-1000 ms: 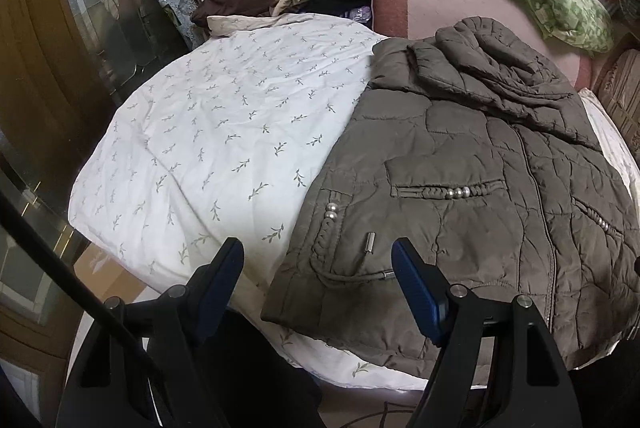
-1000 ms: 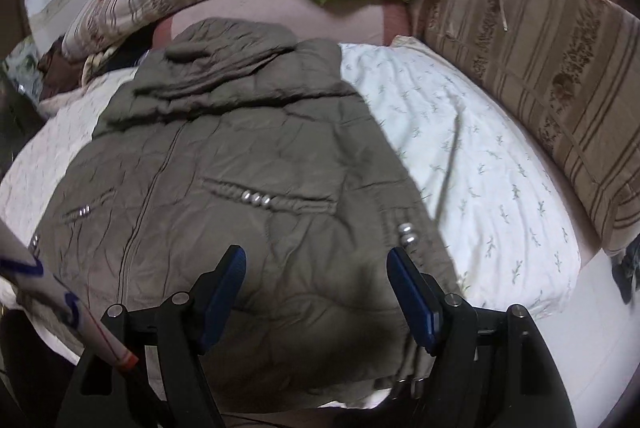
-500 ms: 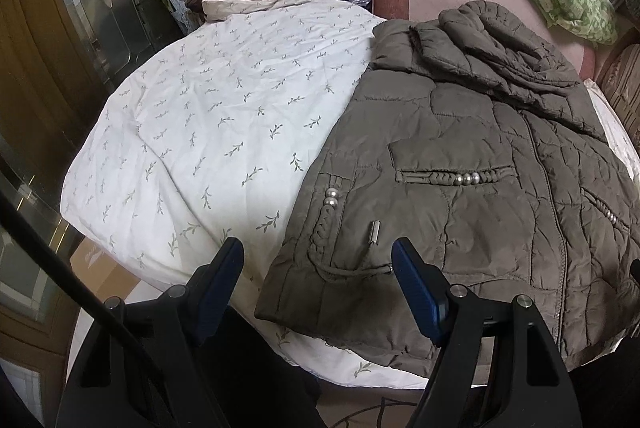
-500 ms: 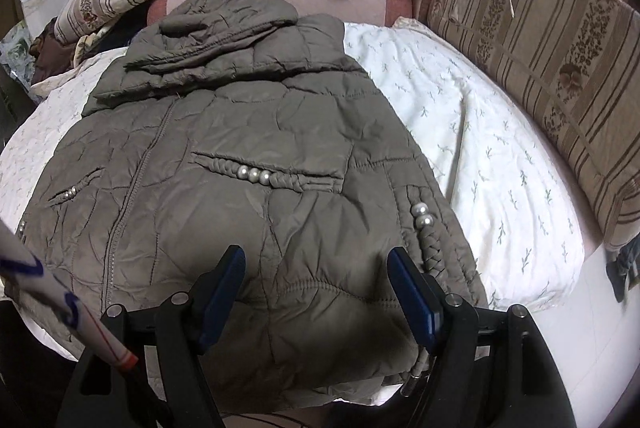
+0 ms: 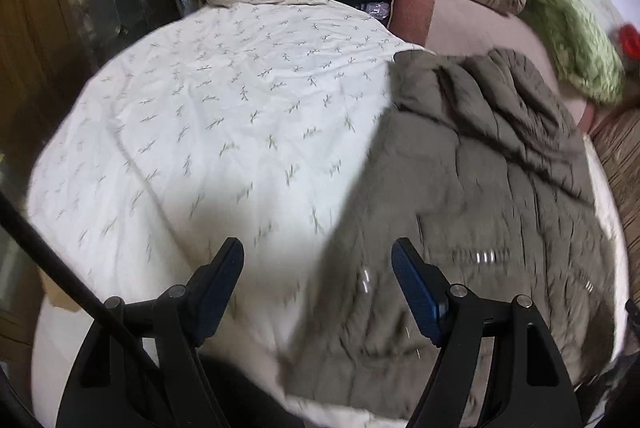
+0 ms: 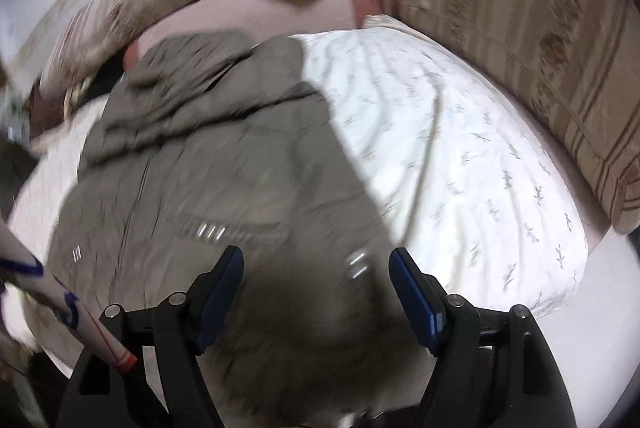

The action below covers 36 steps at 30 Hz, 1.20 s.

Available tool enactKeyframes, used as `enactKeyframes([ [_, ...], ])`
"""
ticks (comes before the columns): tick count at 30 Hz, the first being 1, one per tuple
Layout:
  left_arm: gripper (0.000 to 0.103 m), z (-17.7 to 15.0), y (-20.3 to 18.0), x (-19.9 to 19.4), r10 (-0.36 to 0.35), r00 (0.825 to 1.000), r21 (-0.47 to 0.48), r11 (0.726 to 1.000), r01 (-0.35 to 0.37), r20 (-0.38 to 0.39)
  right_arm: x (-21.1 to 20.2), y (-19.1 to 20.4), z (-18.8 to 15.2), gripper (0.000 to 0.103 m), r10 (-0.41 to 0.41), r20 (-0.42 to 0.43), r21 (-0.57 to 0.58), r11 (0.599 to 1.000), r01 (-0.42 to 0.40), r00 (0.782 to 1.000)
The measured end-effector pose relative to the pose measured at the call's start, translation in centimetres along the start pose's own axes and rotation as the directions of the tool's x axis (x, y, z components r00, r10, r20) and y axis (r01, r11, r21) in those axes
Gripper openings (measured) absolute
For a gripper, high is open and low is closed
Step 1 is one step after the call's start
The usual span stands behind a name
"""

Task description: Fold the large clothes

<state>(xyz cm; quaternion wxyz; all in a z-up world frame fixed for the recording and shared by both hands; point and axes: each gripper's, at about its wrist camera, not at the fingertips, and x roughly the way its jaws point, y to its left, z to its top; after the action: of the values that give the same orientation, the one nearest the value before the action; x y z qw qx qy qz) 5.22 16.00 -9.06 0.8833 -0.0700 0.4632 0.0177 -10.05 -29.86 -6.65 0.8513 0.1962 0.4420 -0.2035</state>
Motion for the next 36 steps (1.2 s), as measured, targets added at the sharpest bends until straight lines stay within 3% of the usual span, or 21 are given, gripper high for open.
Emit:
enactKeyframes([
  [3, 0.075, 1.6, 0.7, 3.3, -0.088, 0.992, 0.003, 0.996, 0.088, -0.085, 1.8, -3.8, 1.9, 0.081, 0.052, -0.053, 0.085, 0.995, -0.047, 0.997],
  [5, 0.075, 1.9, 0.6, 5.5, -0.146, 0.978, 0.001, 0.989, 0.148, -0.149, 3.4, -5.9, 2.6, 0.081, 0.073, -0.074, 0.124, 0.99, -0.063, 0.995],
  [8, 0.075, 1.8, -0.1, 8.8, -0.243, 0.942, -0.02, 0.969, 0.245, -0.23, 5.5, -8.3, 2.9, 0.081, 0.118, -0.098, 0.202, 0.975, -0.096, 0.988],
  [11, 0.075, 0.8, -0.8, 10.9, -0.31, 0.908, -0.052, 0.95, 0.308, -0.282, 7.5, -10.4, 2.8, 0.081, 0.229, -0.116, 0.319, 0.93, -0.182, 0.966],
  [14, 0.075, 0.1, -1.0, 11.0, -0.322, 0.91, -0.062, 0.946, 0.317, -0.26, 8.9, -11.5, 2.5, 0.083, 0.301, -0.113, 0.397, 0.887, -0.235, 0.947],
  [17, 0.075, -0.8, -1.1, 10.1, -0.388, 0.879, -0.08, 0.921, 0.381, -0.279, 7.9, -11.8, 2.3, 0.083, 0.342, -0.068, 0.436, 0.855, -0.281, 0.937],
  [18, 0.075, -1.1, -1.1, 9.7, -0.388, 0.878, -0.069, 0.92, 0.385, -0.28, 7.1, -11.8, 2.4, 0.083, 0.359, -0.037, 0.437, 0.845, -0.308, 0.933],
  [20, 0.075, -1.4, -1.3, 9.5, -0.374, 0.884, -0.043, 0.925, 0.378, -0.28, 5.5, -11.4, 2.8, 0.083, 0.355, 0.01, 0.406, 0.853, -0.328, 0.935],
  [23, 0.075, -0.9, -1.5, 10.1, -0.357, 0.885, -0.035, 0.931, 0.364, -0.3, 5.7, -10.2, 4.1, 0.083, 0.381, 0.004, 0.371, 0.858, -0.355, 0.924],
  [26, 0.075, -0.7, -2.0, 11.0, -0.376, 0.869, -0.042, 0.922, 0.384, -0.321, 8.8, -9.1, 4.8, 0.083, 0.484, -0.068, 0.379, 0.821, -0.426, 0.873],
  [27, 0.075, -0.5, -1.9, 11.1, -0.38, 0.867, -0.053, 0.922, 0.385, -0.322, 10.8, -8.7, 4.5, 0.083, 0.502, -0.123, 0.409, 0.811, -0.417, 0.856],
  [28, 0.075, -0.6, -1.5, 10.9, -0.401, 0.859, -0.076, 0.914, 0.399, -0.317, 11.9, -8.8, 4.2, 0.081, 0.499, -0.152, 0.431, 0.81, -0.398, 0.853],
  [31, 0.075, -1.2, -0.6, 10.2, -0.499, 0.803, -0.149, 0.866, 0.478, -0.325, 11.9, -8.2, 3.0, 0.081, 0.565, -0.132, 0.461, 0.762, -0.454, 0.815],
  [32, 0.075, -1.6, -0.3, 9.8, -0.524, 0.788, -0.167, 0.851, 0.498, -0.322, 11.4, -7.8, 2.5, 0.081, 0.613, -0.132, 0.463, 0.733, -0.498, 0.779],
  [33, 0.075, -2.1, 0.0, 9.4, -0.542, 0.778, -0.18, 0.84, 0.512, -0.317, 10.5, -7.3, 1.9, 0.081, 0.629, -0.142, 0.44, 0.732, -0.521, 0.764],
  [36, 0.075, -3.6, 1.1, 8.5, -0.591, 0.751, -0.237, 0.806, 0.542, -0.293, 8.8, -6.7, -0.1, 0.081, 0.64, -0.178, 0.396, 0.742, -0.541, 0.748],
])
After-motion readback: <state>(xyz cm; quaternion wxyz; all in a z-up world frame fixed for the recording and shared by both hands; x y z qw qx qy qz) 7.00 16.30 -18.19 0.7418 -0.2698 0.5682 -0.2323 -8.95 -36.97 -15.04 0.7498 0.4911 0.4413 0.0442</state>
